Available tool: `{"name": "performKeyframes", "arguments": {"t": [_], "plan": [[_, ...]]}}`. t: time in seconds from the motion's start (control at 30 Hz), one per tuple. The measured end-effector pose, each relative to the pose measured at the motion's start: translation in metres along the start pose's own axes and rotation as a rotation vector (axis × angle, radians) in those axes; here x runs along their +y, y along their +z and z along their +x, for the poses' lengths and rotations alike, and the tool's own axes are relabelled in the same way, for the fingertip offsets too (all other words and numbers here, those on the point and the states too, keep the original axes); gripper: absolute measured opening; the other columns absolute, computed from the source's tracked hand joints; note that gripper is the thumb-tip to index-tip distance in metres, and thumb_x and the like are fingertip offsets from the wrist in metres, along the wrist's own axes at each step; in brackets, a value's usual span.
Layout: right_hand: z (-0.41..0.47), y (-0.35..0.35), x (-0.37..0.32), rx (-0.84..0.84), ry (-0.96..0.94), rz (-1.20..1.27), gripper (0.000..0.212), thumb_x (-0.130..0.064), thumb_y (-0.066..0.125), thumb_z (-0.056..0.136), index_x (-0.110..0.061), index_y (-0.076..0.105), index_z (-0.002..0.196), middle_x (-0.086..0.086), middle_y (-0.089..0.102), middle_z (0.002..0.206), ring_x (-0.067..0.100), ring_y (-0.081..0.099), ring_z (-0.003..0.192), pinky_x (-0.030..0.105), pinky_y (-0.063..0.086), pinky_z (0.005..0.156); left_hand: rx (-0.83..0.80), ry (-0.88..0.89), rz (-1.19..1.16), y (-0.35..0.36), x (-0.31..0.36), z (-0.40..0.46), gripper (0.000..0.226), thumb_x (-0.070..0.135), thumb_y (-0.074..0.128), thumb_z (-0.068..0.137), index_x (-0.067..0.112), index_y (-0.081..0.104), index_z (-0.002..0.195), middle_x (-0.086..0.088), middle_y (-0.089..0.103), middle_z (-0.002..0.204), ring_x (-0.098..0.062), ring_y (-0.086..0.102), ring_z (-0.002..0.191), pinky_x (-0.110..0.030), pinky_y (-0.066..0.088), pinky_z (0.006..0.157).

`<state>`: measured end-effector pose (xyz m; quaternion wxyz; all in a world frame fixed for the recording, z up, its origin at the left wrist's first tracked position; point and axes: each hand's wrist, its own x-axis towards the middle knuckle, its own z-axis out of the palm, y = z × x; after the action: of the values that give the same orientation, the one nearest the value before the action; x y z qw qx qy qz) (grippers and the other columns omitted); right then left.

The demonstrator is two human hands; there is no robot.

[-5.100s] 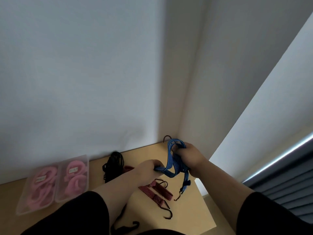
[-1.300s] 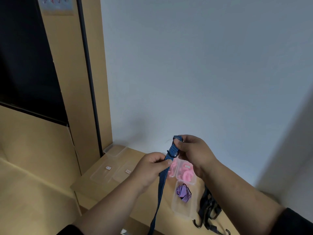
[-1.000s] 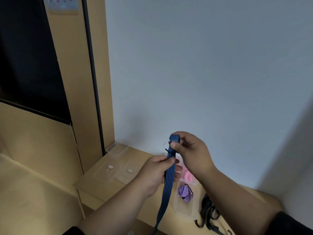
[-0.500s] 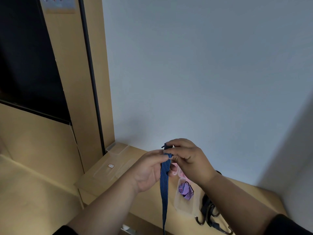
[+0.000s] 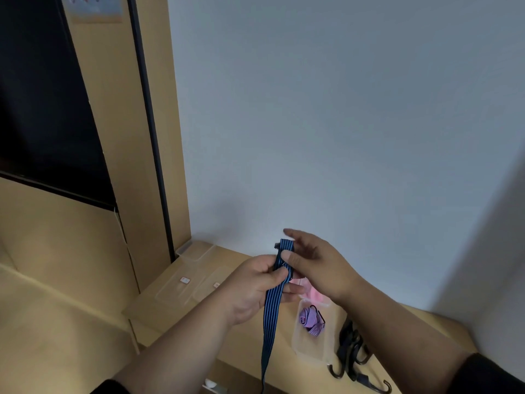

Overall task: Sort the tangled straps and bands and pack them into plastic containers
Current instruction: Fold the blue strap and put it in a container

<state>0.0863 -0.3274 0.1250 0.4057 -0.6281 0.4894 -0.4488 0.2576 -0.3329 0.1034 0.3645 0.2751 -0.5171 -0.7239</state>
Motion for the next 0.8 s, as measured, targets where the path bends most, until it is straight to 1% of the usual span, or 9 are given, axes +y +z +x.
{"name": "performKeyframes", "arguments": {"t": [0.07,0.13,0.2,0.3,0.43,0.53,0.6,0.7,0.8], "plan": [[0.001,0.001,-0.004,-0.031,0.021,0.032,0.018,-0.008,0.063,0.097,-0.019,0.068,0.111,0.007,0.075,0.108,0.017,0.071,0.094,0.038,0.056,0.085,0.005,-0.004,0.007,0.001,-0.001,0.0,0.02,0.004,0.042,0.104,0.001,0.061,0.11,-0.015,0.074,0.101,-0.03,0.074,0.09,-0.032,0.058,0.075],[-0.001,0.005,-0.007,0.032,0.005,0.07,0.013,-0.003,0.063,0.095,-0.012,0.07,0.101,0.011,0.075,0.102,0.018,0.069,0.088,0.035,0.054,0.078,0.055,-0.009,0.025,0.002,-0.003,0.001,0.023,0.009,0.043,0.105,-0.004,0.06,0.113,-0.02,0.073,0.105,-0.032,0.074,0.092,-0.034,0.059,0.075],[-0.001,0.009,-0.01,0.121,-0.042,0.012,0.013,-0.005,0.066,0.093,-0.016,0.07,0.094,0.009,0.075,0.094,0.019,0.069,0.086,0.037,0.054,0.077,0.107,-0.018,0.056,0.003,-0.01,0.003,0.03,0.017,0.042,0.107,-0.008,0.057,0.116,-0.026,0.071,0.109,-0.038,0.072,0.096,-0.039,0.059,0.079],[0.0,0.015,-0.018,0.239,-0.104,-0.074,0.014,-0.01,0.069,0.092,-0.024,0.07,0.091,0.0,0.074,0.085,0.013,0.068,0.076,0.026,0.055,0.067,0.135,-0.021,0.067,0.011,-0.019,0.002,0.032,0.018,0.039,0.108,-0.008,0.056,0.117,-0.026,0.072,0.103,-0.039,0.072,0.095,-0.04,0.059,0.081],[-0.003,0.019,-0.023,0.291,-0.138,-0.121,0.012,-0.015,0.072,0.09,-0.026,0.068,0.088,-0.006,0.074,0.084,0.015,0.07,0.078,0.03,0.057,0.071,0.135,-0.016,-0.011,0.015,-0.02,0.001,0.031,0.014,0.037,0.109,-0.009,0.054,0.118,-0.027,0.073,0.1,-0.04,0.072,0.095,-0.039,0.06,0.078],[-0.006,0.019,-0.02,0.257,-0.183,-0.193,0.016,-0.014,0.072,0.091,-0.029,0.067,0.086,-0.01,0.074,0.085,0.01,0.07,0.078,0.036,0.058,0.074,0.099,-0.014,-0.098,0.012,-0.014,0.001,0.029,0.013,0.04,0.107,-0.007,0.052,0.125,-0.028,0.07,0.098,-0.043,0.072,0.089,-0.043,0.059,0.077],[-0.008,0.017,-0.013,0.225,-0.272,-0.301,0.018,-0.013,0.072,0.091,-0.031,0.07,0.091,-0.021,0.073,0.092,0.003,0.07,0.089,0.032,0.059,0.077,0.071,-0.008,-0.162,0.01,-0.011,0.001,0.032,0.017,0.048,0.103,-0.005,0.05,0.127,-0.025,0.067,0.098,-0.041,0.07,0.087,-0.048,0.057,0.082],[-0.009,0.014,-0.003,0.232,-0.446,-0.444,0.022,-0.012,0.068,0.089,-0.028,0.073,0.103,-0.033,0.067,0.102,-0.005,0.066,0.103,0.02,0.055,0.086,0.031,-0.016,-0.25,0.006,-0.014,0.003,0.051,0.028,0.061,0.094,-0.006,0.05,0.13,-0.027,0.057,0.118,-0.039,0.063,0.107,-0.06,0.046,0.104],[-0.007,0.01,0.001,0.227,-0.541,-0.455,0.03,-0.008,0.068,0.085,-0.03,0.07,0.104,-0.031,0.066,0.106,-0.012,0.062,0.106,0.009,0.049,0.089,0.059,-0.025,-0.222,0.002,-0.015,0.002,0.059,0.044,0.061,0.088,0.001,0.058,0.127,-0.021,0.057,0.119,-0.03,0.061,0.112,-0.054,0.042,0.107]]}}
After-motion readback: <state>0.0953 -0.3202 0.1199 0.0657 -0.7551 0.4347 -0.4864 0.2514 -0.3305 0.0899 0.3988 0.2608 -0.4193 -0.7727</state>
